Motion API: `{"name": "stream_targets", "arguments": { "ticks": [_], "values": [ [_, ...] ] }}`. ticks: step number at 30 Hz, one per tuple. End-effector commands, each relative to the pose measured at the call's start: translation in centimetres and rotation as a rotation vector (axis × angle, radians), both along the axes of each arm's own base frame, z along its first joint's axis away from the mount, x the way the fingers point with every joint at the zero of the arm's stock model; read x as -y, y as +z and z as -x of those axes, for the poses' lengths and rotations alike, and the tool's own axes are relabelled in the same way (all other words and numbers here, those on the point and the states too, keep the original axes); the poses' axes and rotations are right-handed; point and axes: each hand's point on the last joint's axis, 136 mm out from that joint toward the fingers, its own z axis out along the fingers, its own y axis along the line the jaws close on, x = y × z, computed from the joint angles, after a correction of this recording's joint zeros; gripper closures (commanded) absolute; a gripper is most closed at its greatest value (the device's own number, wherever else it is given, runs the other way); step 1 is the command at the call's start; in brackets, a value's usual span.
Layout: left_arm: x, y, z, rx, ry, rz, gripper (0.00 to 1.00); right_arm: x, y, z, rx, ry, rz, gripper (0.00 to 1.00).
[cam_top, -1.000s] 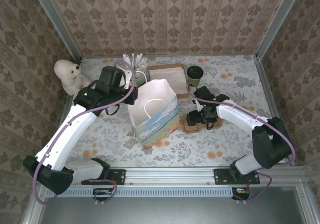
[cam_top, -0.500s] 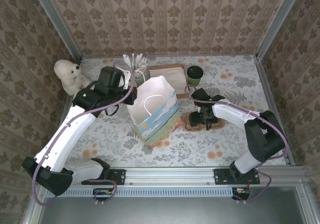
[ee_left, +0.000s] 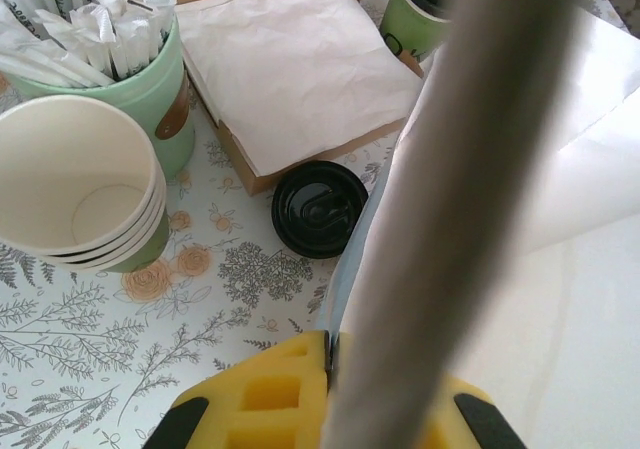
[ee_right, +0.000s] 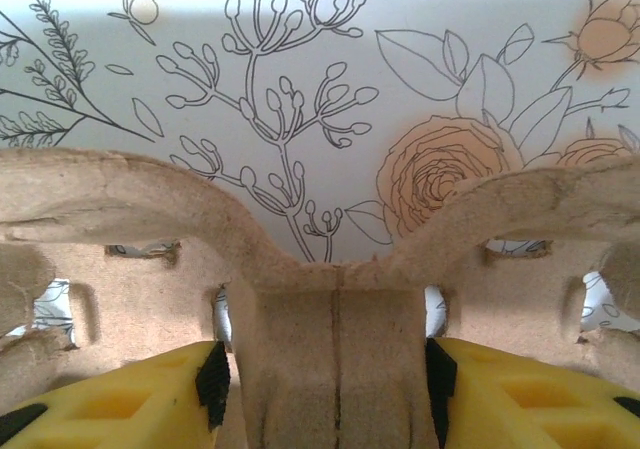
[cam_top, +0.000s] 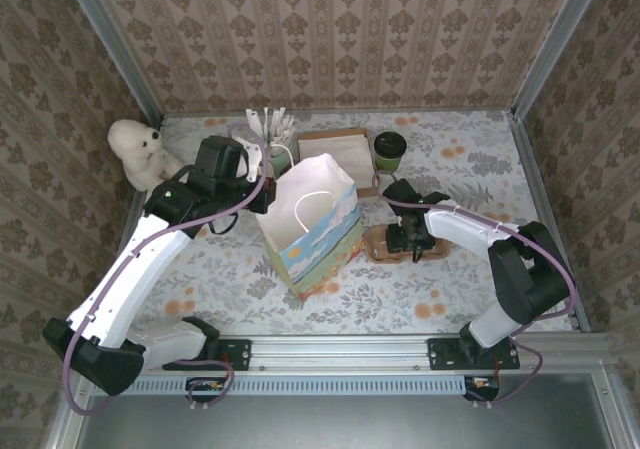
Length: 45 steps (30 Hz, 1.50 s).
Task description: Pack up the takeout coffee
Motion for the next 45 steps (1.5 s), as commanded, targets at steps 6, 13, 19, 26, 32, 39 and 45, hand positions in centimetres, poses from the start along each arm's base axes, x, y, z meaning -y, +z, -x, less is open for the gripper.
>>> {"name": "stream_targets", "arguments": {
  "ticks": [6, 13, 19, 26, 32, 39, 45],
  "values": [
    [0.2, 1.0, 0.4, 0.065, -0.054, 0.002, 1.0, 3.2, 2.1, 0.3, 0.102, -0.123, 0.084, 0.52],
    [0.5, 0.9, 0.7, 0.065, -0.068, 0.026, 1.0, 5.4, 4.8, 0.4, 0.204, -0.195, 0.107, 0.55],
    [1.5, 1.6, 1.2, 0.07, -0.12, 0.08, 1.0, 7.8, 8.3, 0.4, 0.328, -0.296, 0.094, 0.57],
    [3.8, 1.0, 1.8, 0.035, -0.236, 0.143, 1.0, 4.6, 16.1, -0.3, 0.478, -0.262, -0.188, 0.57],
    [5.0, 0.9, 3.0, 0.037, -0.354, 0.159, 1.0, 1.7, 24.1, -0.8, 0.599, -0.175, -0.39, 0.57],
    [5.6, 1.2, 4.6, 0.078, -0.519, 0.131, 1.0, -0.7, 30.9, -1.7, 0.684, -0.059, -0.511, 0.57],
    [6.0, 1.0, 4.2, 0.089, -0.582, 0.089, 1.0, -5.1, 35.5, -1.0, 0.677, 0.109, -0.729, 0.58]
  ]
}}
